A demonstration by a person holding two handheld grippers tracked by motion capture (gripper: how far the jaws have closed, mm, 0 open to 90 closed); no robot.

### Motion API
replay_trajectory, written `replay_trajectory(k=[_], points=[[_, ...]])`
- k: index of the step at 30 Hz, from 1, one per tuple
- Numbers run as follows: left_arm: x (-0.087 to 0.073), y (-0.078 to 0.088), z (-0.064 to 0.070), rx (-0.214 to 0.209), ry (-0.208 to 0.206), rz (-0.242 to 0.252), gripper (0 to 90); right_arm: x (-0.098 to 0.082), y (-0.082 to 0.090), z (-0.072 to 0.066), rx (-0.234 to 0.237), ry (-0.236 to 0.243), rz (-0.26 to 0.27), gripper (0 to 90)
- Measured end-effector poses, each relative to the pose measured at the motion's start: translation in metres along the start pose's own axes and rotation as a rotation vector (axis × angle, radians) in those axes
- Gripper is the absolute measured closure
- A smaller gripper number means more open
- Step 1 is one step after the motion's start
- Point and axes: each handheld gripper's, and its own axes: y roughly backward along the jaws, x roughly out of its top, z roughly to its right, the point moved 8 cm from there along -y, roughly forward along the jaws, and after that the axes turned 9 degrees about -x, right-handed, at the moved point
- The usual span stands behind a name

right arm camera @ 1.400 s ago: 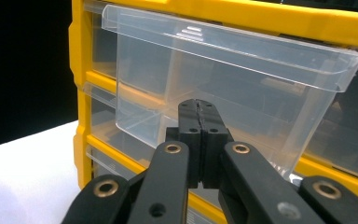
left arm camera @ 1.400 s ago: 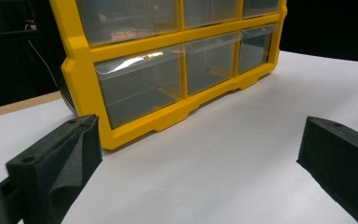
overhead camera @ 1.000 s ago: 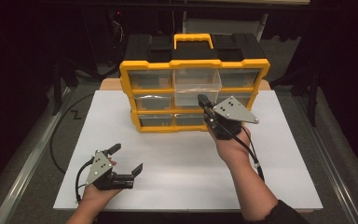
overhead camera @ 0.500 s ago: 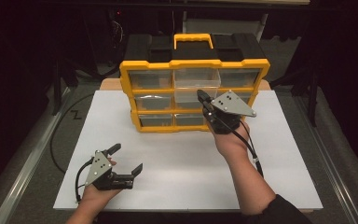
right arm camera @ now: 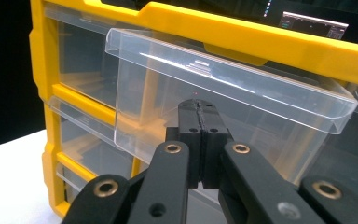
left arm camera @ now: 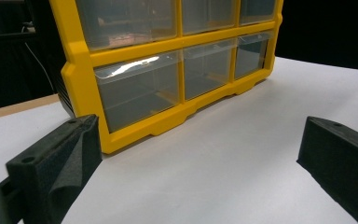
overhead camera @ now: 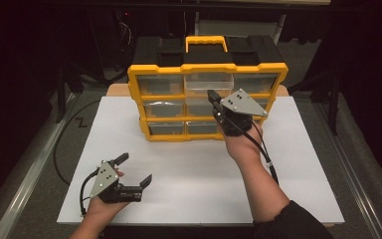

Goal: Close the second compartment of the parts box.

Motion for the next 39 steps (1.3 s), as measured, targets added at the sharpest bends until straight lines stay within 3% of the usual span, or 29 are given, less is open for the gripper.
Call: replay_trajectory(k=[39], points=[[0.001,0.001,0.0,-0.005,0.006,0.01,0.3,0.005,-0.039,0.009,-0.058,-0.001,-0.035,90.0]])
